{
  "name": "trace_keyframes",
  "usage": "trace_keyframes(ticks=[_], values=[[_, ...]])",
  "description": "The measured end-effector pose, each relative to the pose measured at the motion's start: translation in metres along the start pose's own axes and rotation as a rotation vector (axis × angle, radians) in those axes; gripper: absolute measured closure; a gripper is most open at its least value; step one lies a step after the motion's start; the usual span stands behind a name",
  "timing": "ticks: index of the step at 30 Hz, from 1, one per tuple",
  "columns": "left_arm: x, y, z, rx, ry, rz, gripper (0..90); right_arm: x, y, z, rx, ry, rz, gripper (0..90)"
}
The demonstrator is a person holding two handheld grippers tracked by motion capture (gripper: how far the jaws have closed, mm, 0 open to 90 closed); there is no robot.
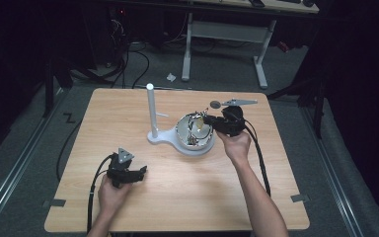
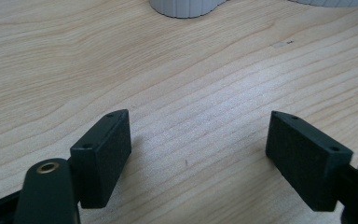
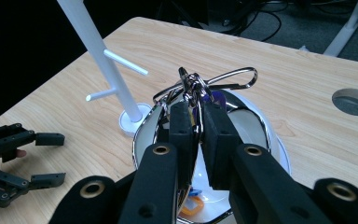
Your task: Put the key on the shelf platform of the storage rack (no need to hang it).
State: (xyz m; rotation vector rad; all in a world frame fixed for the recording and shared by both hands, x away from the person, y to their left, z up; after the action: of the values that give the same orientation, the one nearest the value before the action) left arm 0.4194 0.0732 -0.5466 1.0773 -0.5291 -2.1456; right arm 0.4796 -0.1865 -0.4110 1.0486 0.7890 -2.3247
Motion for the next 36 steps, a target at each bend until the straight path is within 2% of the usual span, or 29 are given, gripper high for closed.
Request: trace_keyframes(ticks=[3,11,18,21,23,31,36], values=[[0.000,0.000,0.000,0.000,0.000,0.000,22.5,0.003,0.002,-0.003,-0.003,-0.002,-0.013,83.5],[0.000,0.000,0.000,-0.001,0.000,0.002,22.5,0.006,0.001,-0.010,-0.004,-0.015,-0.005,83.5],[0.000,0.000,0.000,0.000,0.001,-0.001,22.5,0.012,0.002,-0.018,-0.017,-0.028,-0.018,83.5],[0.000,0.000,0.000,0.003,0.003,-0.005,22.5,0.014,0.004,-0.019,-0.024,-0.020,-0.038,83.5],[0.000,0.000,0.000,0.001,0.000,-0.002,22.5,0.020,0.009,-0.021,-0.024,-0.026,-0.068,83.5],[0.000,0.000,0.000,0.003,0.003,-0.005,22.5,0.024,0.012,-0.025,-0.017,-0.040,-0.076,83.4],[0.000,0.000,0.000,0.003,0.003,-0.007,22.5,0.025,0.015,-0.032,-0.022,-0.040,-0.101,83.3]])
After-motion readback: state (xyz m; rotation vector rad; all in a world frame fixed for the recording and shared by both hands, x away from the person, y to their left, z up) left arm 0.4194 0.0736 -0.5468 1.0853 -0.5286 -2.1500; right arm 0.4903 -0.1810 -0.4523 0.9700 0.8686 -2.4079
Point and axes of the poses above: each handheld gripper's, and its own axes: z roughly backward along the jaws, x roughly out of its underside, y roughly to its right, the point moved 4 cm from there along -z, roughly forward along the jaws, and after that the axes turned 8 degrees about -x, right-handed, at the moved point
